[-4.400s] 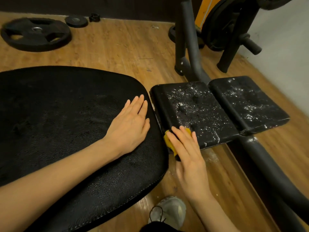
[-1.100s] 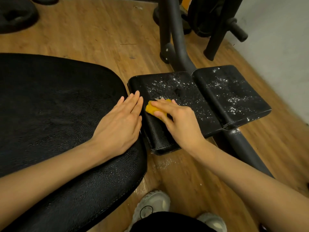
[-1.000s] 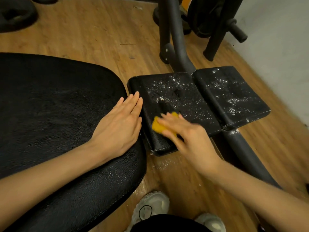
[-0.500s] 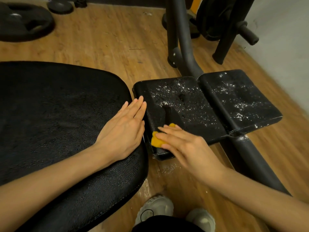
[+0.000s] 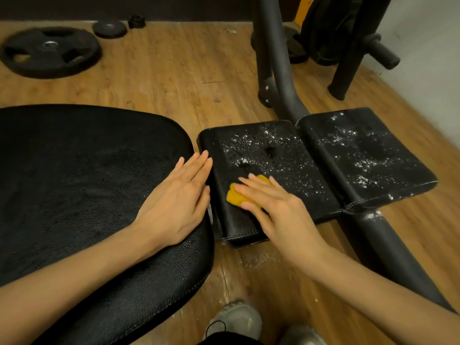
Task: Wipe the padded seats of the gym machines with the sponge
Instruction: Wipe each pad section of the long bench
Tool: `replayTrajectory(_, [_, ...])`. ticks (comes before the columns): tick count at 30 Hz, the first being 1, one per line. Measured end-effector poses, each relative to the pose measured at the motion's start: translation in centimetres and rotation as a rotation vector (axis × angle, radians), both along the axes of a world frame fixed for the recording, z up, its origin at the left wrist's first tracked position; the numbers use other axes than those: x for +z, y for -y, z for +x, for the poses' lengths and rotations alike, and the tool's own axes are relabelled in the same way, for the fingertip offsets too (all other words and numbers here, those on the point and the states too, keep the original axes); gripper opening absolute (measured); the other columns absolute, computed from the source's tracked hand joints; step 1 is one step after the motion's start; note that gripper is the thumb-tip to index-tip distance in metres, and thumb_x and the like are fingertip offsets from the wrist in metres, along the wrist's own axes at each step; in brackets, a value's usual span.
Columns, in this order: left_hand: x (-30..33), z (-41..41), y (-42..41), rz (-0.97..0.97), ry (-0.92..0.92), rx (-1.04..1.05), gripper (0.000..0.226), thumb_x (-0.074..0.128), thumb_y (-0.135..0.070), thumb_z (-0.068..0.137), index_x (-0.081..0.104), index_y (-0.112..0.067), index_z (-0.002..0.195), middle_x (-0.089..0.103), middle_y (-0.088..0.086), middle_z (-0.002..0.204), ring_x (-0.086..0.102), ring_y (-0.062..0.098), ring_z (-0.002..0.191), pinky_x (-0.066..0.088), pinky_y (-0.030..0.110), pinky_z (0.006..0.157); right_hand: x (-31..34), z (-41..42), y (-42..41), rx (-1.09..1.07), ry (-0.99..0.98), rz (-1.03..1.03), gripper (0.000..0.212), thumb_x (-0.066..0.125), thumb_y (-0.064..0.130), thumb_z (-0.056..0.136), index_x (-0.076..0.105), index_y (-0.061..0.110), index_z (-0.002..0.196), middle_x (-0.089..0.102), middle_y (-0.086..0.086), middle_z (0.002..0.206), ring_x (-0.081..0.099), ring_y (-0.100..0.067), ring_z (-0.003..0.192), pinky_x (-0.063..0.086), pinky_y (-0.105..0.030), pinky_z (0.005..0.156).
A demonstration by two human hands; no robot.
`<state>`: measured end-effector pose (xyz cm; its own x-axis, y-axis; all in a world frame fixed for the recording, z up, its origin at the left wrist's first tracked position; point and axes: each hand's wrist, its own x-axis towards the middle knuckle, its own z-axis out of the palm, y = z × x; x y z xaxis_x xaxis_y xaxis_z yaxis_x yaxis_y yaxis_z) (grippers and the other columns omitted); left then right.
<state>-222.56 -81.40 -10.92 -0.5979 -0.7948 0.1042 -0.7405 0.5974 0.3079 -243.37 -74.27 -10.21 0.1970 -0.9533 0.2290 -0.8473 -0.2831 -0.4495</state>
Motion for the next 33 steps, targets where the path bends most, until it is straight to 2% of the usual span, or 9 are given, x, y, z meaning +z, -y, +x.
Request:
replayTrajectory(5, [0.2,0.0,-0.2,0.001,-0.019,0.016,0.066,0.015,-0.041,0.096,0.020,-0.012,0.155,0.017,0.002,0.162,0.010,0.011,0.150,0.000,0.024,0.120,0.2,-2.0,2.7,0.041,-0.084,0.033,0.039,0.052,0.030,0.097,0.057,0.020,0.135,0.055,0.001,0.139,0.045,-0.012,0.134,0.029,-0.035,0.117])
replayTrajectory(9, [0.3,-0.1,-0.2,0.009,-0.038,0.045,0.064,0.020,-0.040,0.097,0.017,-0.013,0.155,0.014,0.000,0.163,0.007,0.009,0.150,-0.001,0.023,0.120,0.9,-1.2,1.4,-0.124,-0.045,0.005,0.037,0.053,0.028,0.097,0.059,0.019,0.132,0.056,-0.001,0.138,0.047,-0.014,0.133,0.028,-0.037,0.118])
replayTrajectory(14, [0.1,-0.1,-0.1,-0.016,-0.019,0.051,0.063,0.019,-0.036,0.098,0.017,-0.011,0.155,0.014,0.002,0.163,0.008,0.011,0.150,-0.002,0.023,0.119,0.4,1.9,3.1,0.056,-0.116,-0.005,0.039,0.046,0.033,0.098,0.059,0.020,0.131,0.058,0.000,0.136,0.050,-0.014,0.130,0.031,-0.038,0.115])
replayTrajectory(17, [0.3,-0.1,-0.2,-0.020,-0.051,0.081,0.058,0.022,-0.031,0.101,0.017,-0.011,0.155,0.014,0.003,0.163,0.007,0.011,0.150,-0.004,0.023,0.119,1.4,-1.5,6.5,-0.090,-0.060,0.072,0.037,0.055,0.025,0.097,0.057,0.020,0.133,0.054,0.001,0.139,0.045,-0.015,0.134,0.028,-0.043,0.117])
replayTrajectory(19, [0.4,0.1,0.1,-0.013,-0.052,0.091,0.057,0.022,-0.030,0.102,0.016,-0.011,0.155,0.013,0.003,0.163,0.007,0.012,0.150,-0.004,0.023,0.119,1.6,-0.5,6.6,-0.173,-0.053,0.102,0.036,0.054,0.023,0.098,0.057,0.020,0.134,0.052,-0.001,0.141,0.043,-0.017,0.136,0.023,-0.039,0.120])
replayTrajectory(24, [0.7,1.4,2.7,-0.062,-0.042,0.135,0.056,0.026,-0.030,0.103,0.021,-0.005,0.153,0.017,0.009,0.162,0.014,0.019,0.150,0.001,0.028,0.120,0.9,2.6,3.3,0.038,-0.116,0.050,0.035,0.054,0.026,0.096,0.061,0.018,0.130,0.058,-0.003,0.136,0.050,-0.018,0.130,0.032,-0.039,0.114])
replayTrajectory(28, [0.4,1.6,2.9,-0.053,-0.010,0.156,0.066,0.013,-0.040,0.097,0.020,-0.005,0.153,0.013,0.009,0.162,0.011,0.018,0.150,-0.001,0.027,0.119,1.4,0.2,9.3,-0.161,-0.120,0.065,0.035,0.054,0.023,0.099,0.058,0.019,0.133,0.055,-0.002,0.139,0.047,-0.018,0.133,0.037,-0.044,0.112])
replayTrajectory(30, [0.3,1.5,2.7,-0.051,-0.011,0.159,0.067,0.013,-0.039,0.096,0.019,-0.005,0.153,0.012,0.009,0.163,0.010,0.018,0.150,-0.002,0.027,0.119,1.5,0.9,8.5,-0.179,-0.101,0.065,0.035,0.054,0.024,0.098,0.058,0.020,0.133,0.054,-0.003,0.140,0.047,-0.019,0.133,0.034,-0.042,0.114])
replayTrajectory(33, [0.1,1.6,2.9,-0.083,-0.017,0.167,0.066,0.015,-0.037,0.096,0.023,-0.003,0.152,0.017,0.012,0.161,0.015,0.021,0.150,0.001,0.029,0.119,1.3,2.3,2.6,-0.036,-0.072,0.058,0.037,0.051,0.032,0.097,0.059,0.021,0.132,0.054,0.000,0.139,0.045,-0.014,0.134,0.027,-0.033,0.117])
